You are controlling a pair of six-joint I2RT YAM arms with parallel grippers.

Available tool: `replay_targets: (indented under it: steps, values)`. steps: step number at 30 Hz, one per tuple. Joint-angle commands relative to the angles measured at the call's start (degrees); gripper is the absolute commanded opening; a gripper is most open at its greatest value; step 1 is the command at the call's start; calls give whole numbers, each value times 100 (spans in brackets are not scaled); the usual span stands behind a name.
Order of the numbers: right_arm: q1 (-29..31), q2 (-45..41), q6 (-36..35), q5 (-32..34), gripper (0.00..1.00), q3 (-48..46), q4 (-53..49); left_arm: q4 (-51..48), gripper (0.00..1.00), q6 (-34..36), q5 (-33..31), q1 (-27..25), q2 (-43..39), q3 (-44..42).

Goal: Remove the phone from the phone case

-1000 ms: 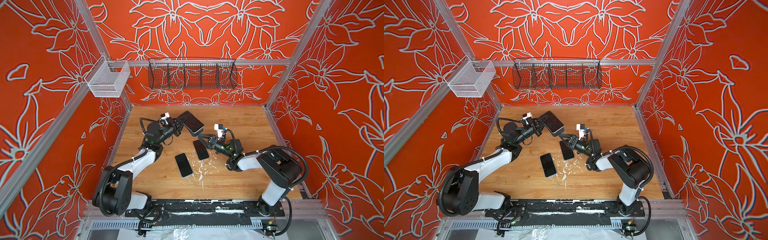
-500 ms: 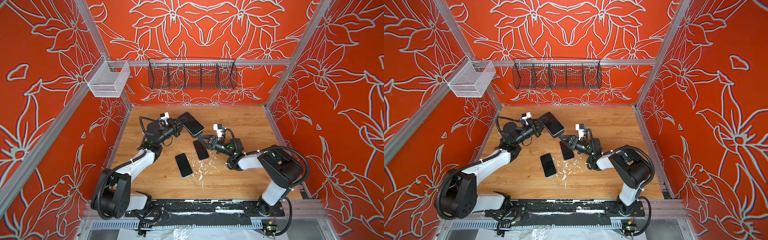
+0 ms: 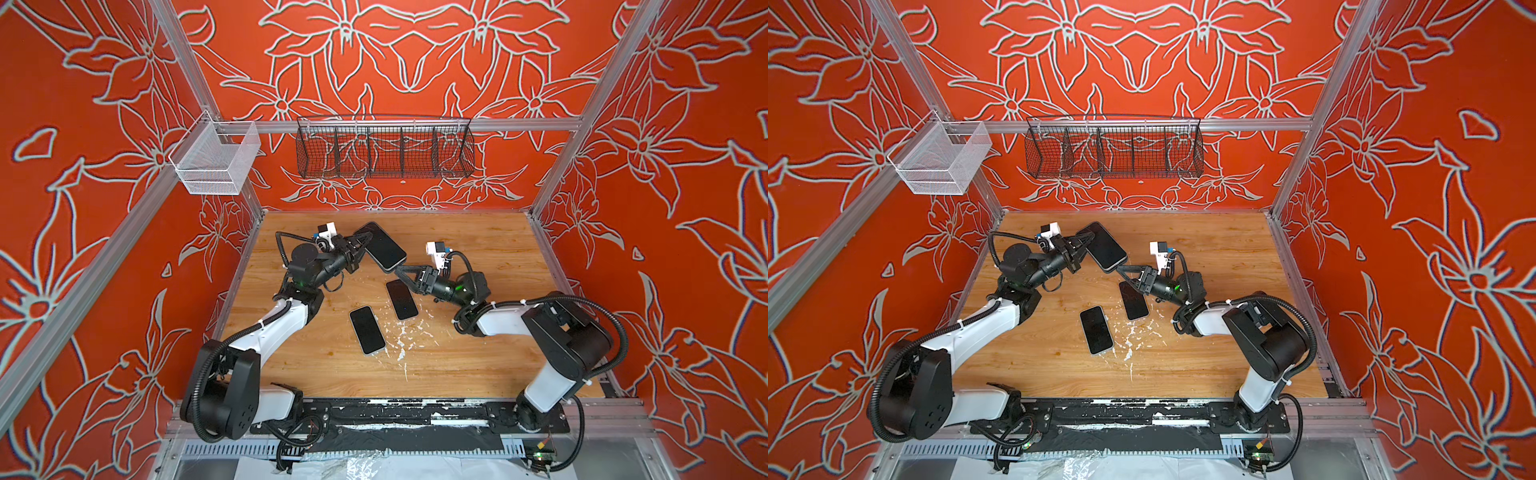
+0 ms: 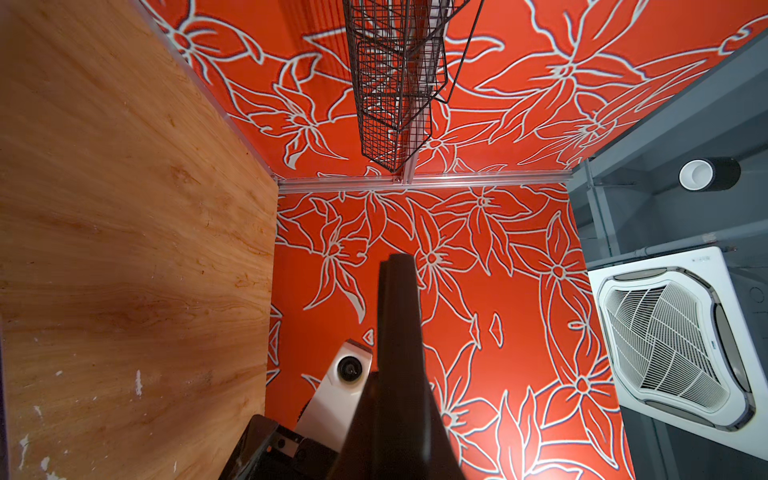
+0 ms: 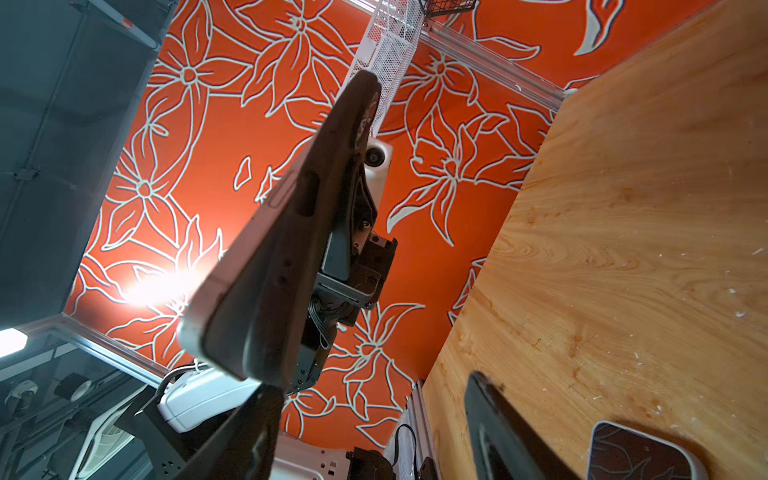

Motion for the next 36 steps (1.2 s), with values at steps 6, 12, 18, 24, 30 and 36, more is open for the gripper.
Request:
replay_targets:
  steps: [6, 12, 18, 24, 30, 36]
  values:
    - [-58, -156, 208, 2, 71, 222, -59, 249, 0, -49, 667, -157, -135, 134]
    - [-67, -170, 253, -366, 71, 306, -190, 295, 0, -80, 655, -157, -72, 187]
    - [-69, -217, 220, -538, 71, 280, -211, 371, 0, -134, 651, -148, 25, 254]
    - [-78, -382, 61, -716, 70, 248, -457, 351, 0, -112, 641, -139, 45, 289]
    - [-84, -550, -89, -855, 70, 261, -685, 289, 0, -78, 623, -136, 44, 328]
    - [-87, -621, -152, -927, 70, 262, -780, 241, 0, -49, 615, -128, 71, 386]
